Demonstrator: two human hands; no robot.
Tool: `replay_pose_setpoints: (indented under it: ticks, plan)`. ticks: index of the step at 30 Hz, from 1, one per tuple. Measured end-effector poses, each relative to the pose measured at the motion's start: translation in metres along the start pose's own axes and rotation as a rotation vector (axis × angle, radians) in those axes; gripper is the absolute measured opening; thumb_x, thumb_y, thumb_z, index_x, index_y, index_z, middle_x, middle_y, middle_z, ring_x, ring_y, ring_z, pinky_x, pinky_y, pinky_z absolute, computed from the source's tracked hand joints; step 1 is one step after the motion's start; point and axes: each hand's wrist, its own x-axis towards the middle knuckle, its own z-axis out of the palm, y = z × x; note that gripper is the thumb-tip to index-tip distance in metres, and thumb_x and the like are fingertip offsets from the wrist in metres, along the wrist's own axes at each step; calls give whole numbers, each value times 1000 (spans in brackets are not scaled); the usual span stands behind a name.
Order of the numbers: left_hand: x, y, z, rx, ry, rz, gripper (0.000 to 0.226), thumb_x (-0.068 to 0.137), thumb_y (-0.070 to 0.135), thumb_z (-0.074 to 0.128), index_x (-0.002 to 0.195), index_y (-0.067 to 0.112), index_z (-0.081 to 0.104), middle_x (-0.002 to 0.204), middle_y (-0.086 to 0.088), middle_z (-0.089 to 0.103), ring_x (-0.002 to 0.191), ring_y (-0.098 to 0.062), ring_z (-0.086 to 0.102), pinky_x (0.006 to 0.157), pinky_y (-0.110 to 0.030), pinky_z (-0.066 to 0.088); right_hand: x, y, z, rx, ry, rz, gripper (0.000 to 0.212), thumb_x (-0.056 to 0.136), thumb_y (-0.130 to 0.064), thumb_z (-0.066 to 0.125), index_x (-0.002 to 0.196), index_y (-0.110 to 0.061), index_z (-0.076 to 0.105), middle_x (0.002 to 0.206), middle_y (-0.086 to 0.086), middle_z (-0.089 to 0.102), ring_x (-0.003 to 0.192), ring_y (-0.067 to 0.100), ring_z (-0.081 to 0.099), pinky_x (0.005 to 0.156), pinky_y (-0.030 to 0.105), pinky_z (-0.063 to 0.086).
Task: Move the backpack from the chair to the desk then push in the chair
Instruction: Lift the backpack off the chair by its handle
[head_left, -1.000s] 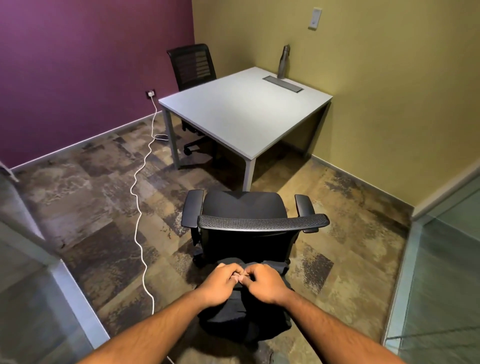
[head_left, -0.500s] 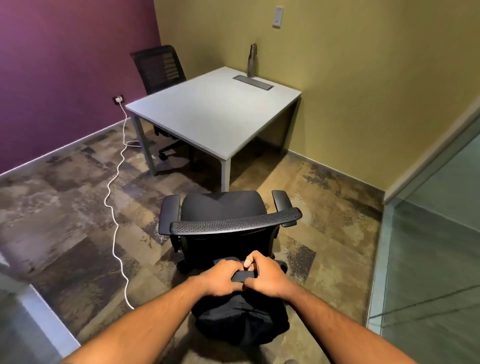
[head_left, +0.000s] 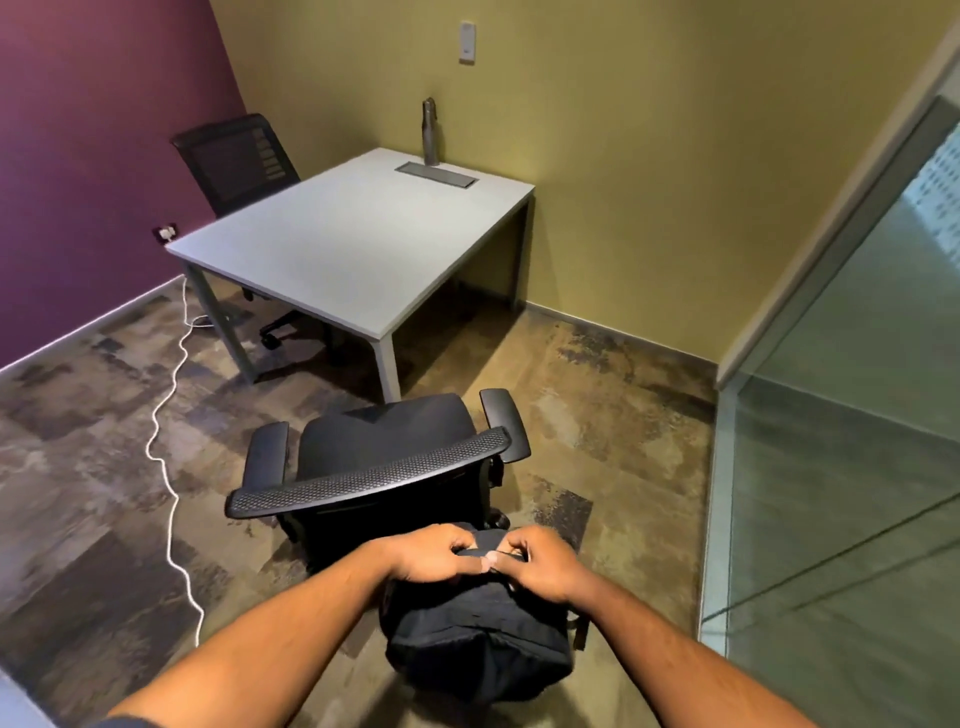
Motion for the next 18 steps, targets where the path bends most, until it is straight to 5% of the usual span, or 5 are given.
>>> replay_pose_setpoints:
  ticks: [4, 7, 12, 14, 18]
  plan:
    - [41, 35, 3, -26, 2, 13, 34, 104, 42, 58, 76, 22, 54, 75, 2, 56, 69, -12, 50, 67, -31, 38, -5, 33, -38, 54, 32, 1, 40, 98, -37, 70, 61, -29, 60, 62, -7, 67, 58, -1, 56, 65, 29, 43]
    - [75, 69, 2, -97, -20, 21, 34, 105, 35, 58, 73, 25, 58, 66, 6, 64, 60, -6, 55, 62, -22, 42, -11, 62, -71, 81, 70, 43, 39, 98, -40, 68, 62, -27, 64, 65, -2, 73, 57, 0, 57, 63, 21, 42]
    - [128, 120, -4, -137, 15, 74, 36, 105, 31, 60, 70, 24, 54, 62, 5, 64, 51, -3, 47, 58, -23, 38, -13, 100, -127, 18, 144, 66, 39, 98, -44, 66, 61, -33, 61, 62, -17, 68, 63, -4, 61, 63, 13, 41]
    - [145, 136, -7, -151, 33, 79, 33, 104, 32, 61, 72, 24, 56, 62, 5, 65, 48, -2, 47, 55, -19, 37, -12, 111, -147, -8, 171, 69, 35, 99, -44, 67, 65, -35, 61, 70, -16, 68, 70, -4, 62, 65, 14, 40]
    - [182, 165, -17, -171, 40, 108, 35, 105, 31, 59, 72, 23, 55, 63, 3, 65, 51, -3, 50, 56, -19, 38, -3, 131, -184, 7, 210, 115, 31, 99, -45, 66, 82, -19, 72, 87, -4, 76, 83, 11, 68, 80, 37, 51]
